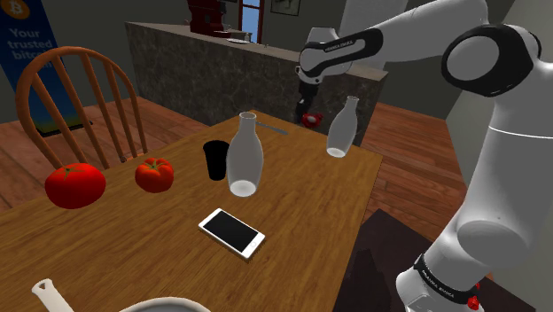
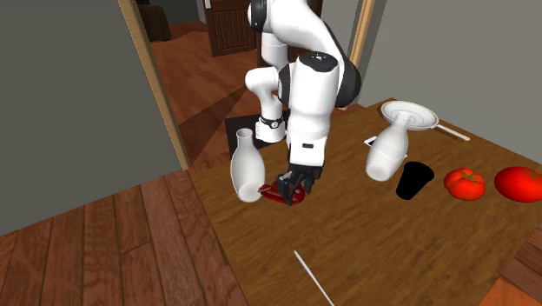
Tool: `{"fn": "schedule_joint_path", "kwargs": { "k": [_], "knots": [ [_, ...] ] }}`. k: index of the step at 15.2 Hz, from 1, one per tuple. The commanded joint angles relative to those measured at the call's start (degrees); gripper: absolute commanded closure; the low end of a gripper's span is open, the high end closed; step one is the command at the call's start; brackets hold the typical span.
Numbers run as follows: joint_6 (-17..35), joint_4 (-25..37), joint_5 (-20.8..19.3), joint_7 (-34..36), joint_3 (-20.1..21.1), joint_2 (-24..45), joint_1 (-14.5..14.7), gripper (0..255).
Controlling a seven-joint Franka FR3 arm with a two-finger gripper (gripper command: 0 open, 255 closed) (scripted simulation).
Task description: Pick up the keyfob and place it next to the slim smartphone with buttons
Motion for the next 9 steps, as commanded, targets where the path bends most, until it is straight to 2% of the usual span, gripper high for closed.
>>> {"fn": "schedule_joint_path", "kwargs": {
  "k": [1,9],
  "knots": [
    [0.5,-1.9,-0.7,2.7,0.7,-1.3,1.7,255],
    [1.2,-7.2,-3.0,13.5,4.3,-5.4,8.1,255]
  ]
}}
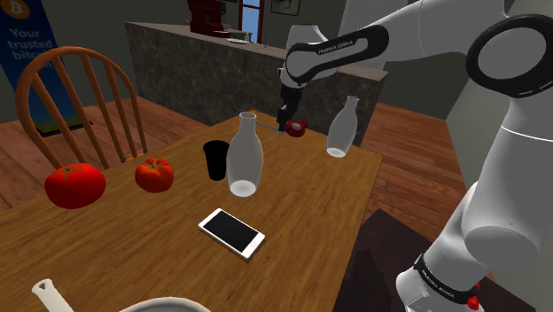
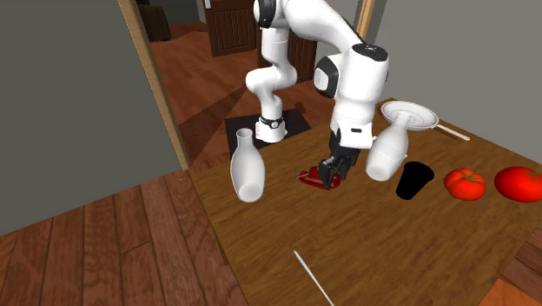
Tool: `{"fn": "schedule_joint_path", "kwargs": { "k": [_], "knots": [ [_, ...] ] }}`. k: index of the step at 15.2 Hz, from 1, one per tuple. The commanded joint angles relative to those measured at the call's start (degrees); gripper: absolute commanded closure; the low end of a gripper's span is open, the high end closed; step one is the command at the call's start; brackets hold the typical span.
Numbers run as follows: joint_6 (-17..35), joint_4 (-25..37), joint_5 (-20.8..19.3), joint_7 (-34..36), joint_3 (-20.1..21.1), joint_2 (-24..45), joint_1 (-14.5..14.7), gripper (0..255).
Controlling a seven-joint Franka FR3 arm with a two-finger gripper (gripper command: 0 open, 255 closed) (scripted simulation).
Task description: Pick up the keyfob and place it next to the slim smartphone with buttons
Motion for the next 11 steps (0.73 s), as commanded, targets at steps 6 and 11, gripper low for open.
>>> {"fn": "schedule_joint_path", "kwargs": {
  "k": [6,11],
  "knots": [
    [-0.2,-1.9,-1.6,9.6,3.5,-1.5,5.3,255],
    [-1.1,-0.9,-2.5,16.3,6.2,-0.9,9.1,255]
  ]
}}
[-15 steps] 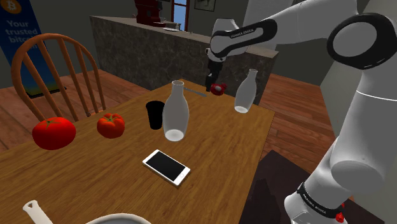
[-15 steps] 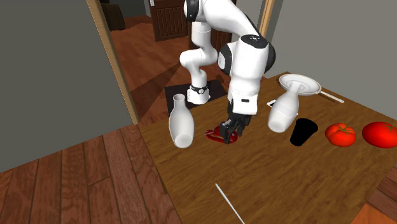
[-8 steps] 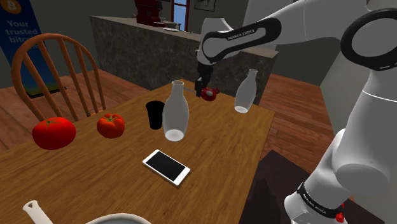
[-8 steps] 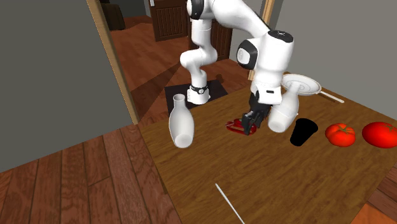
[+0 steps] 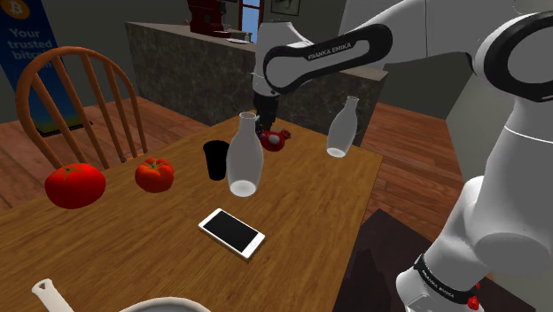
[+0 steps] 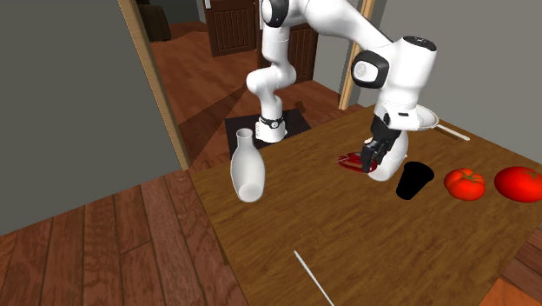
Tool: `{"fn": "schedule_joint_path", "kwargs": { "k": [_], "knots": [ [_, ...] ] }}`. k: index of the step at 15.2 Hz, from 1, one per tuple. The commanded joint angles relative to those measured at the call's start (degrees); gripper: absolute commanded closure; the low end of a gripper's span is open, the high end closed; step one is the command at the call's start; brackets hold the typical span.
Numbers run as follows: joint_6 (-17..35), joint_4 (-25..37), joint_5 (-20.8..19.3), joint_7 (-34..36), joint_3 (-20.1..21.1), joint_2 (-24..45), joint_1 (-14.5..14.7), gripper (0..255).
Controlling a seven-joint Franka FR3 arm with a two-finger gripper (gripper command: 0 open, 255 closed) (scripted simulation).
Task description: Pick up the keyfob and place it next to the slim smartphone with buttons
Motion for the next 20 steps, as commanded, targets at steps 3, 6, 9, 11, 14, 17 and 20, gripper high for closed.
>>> {"fn": "schedule_joint_path", "kwargs": {
  "k": [3,6,9,11,14,17,20],
  "knots": [
    [-1.1,1.9,-0.7,5.3,2.0,1.2,3.0,255],
    [-2.1,4.0,-1.3,9.2,3.4,2.7,5.3,255],
    [-3.3,6.7,-2.0,13.0,4.8,4.6,7.7,255],
    [-4.2,8.9,-2.4,15.4,5.6,6.1,9.3,255],
    [-5.8,12.8,-3.2,19.0,6.8,8.8,11.8,255],
    [-7.8,17.5,-4.0,22.4,7.8,12.0,14.4,255],
    [-10.1,23.1,-4.9,25.6,8.5,15.8,17.1,255]
  ]
}}
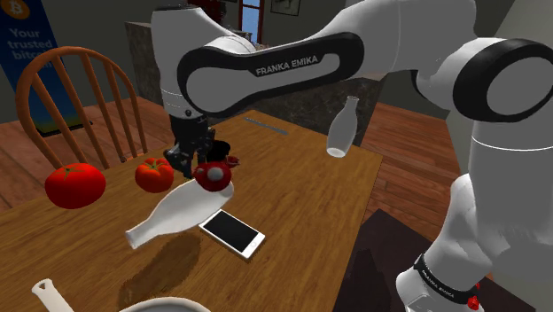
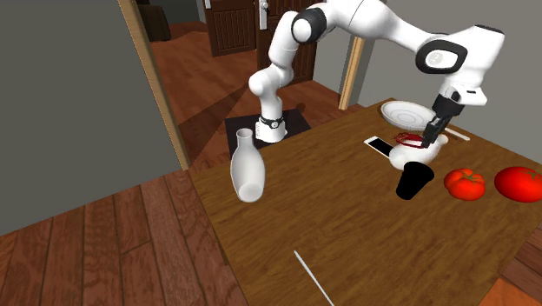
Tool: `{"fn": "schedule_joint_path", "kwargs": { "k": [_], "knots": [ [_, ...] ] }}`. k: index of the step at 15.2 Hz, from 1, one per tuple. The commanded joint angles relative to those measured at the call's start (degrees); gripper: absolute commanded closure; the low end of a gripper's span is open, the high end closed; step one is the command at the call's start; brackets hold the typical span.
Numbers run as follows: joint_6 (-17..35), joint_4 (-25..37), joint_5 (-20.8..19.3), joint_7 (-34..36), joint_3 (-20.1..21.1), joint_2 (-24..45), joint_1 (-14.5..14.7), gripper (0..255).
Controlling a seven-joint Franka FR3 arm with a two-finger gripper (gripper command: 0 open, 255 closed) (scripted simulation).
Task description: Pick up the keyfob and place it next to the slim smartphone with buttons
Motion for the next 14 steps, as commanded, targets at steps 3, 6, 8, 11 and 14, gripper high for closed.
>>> {"fn": "schedule_joint_path", "kwargs": {
  "k": [3,6,8,11,14],
  "knots": [
    [-3.8,8.7,-1.1,4.0,0.9,5.5,3.8,255],
    [-7.5,17.3,-2.5,6.7,2.0,11.0,6.5,255],
    [-11.1,25.7,-3.9,8.5,3.1,16.1,8.6,255],
    [-10.2,22.6,-4.9,5.0,2.6,12.9,6.6,0],
    [-12.2,25.5,-5.3,-2.1,2.6,12.8,4.5,0]
  ]
}}
